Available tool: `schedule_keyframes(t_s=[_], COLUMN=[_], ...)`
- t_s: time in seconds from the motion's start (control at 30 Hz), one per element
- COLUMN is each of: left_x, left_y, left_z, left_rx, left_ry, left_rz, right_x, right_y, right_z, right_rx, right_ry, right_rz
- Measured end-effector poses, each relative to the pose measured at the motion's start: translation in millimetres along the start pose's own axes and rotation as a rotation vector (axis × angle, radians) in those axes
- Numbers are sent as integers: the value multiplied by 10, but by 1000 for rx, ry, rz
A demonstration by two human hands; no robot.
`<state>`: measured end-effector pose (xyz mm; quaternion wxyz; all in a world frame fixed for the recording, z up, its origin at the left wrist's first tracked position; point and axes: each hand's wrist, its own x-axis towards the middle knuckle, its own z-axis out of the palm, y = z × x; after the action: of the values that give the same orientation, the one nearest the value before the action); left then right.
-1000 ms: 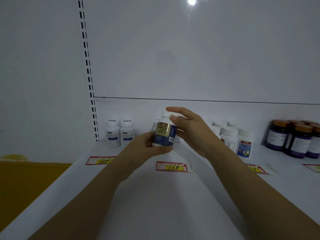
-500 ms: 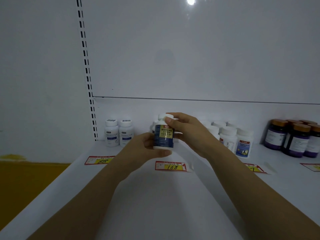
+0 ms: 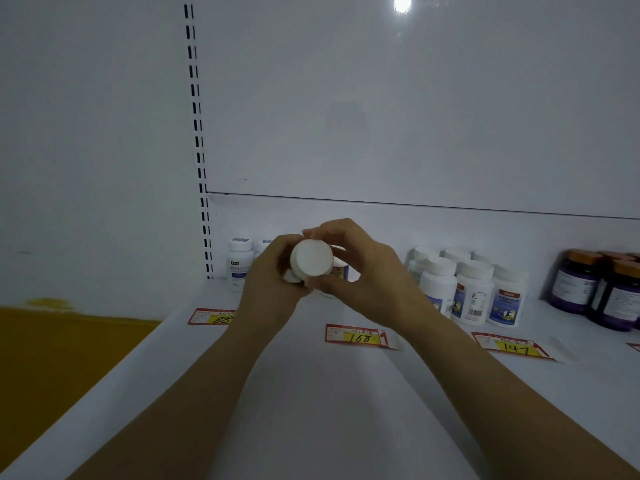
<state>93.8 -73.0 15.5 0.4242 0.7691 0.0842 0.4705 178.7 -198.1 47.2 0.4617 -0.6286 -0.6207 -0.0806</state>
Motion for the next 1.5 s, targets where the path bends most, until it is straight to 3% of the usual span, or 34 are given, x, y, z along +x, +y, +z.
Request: schedule_keyframes(t_s=[0.13,0.23,0.33,0.43,0.53,0.67,0.87,1.03,1.2,1.5], left_x=[4,-9,-25,-28,-31,-50,-33,-43,-45,-67], left_y=[9,101,201,236,250,266,260,231,162,65], left_z=[7,0,4,18,16,3,6,5,20,81], left_rx=[10,-44,-98,-170,-304,-344,-348,-17,5,266], left_ry=[10,-97,-323,-481,-516,-531,-519,-446,-347,-353], left_rz=[20,-79,-247,-429,-591,-623,-621,-411,-312,-218], right_x=[7,18,31,38,45,38,58,61,60,78], right_y=[21,14,21,98,137,143,165,147,77,75], right_z=[-6,-79,-206,-259,-259,-282,-279,-280,-262,-281], right_rx=[-40,104,319,357,394,501,435,316,220,-80], right_ry=[14,86,142,46,-28,-35,46,192,155,71], right_rz=[-15,79,281,520,751,878,844,563,407,410])
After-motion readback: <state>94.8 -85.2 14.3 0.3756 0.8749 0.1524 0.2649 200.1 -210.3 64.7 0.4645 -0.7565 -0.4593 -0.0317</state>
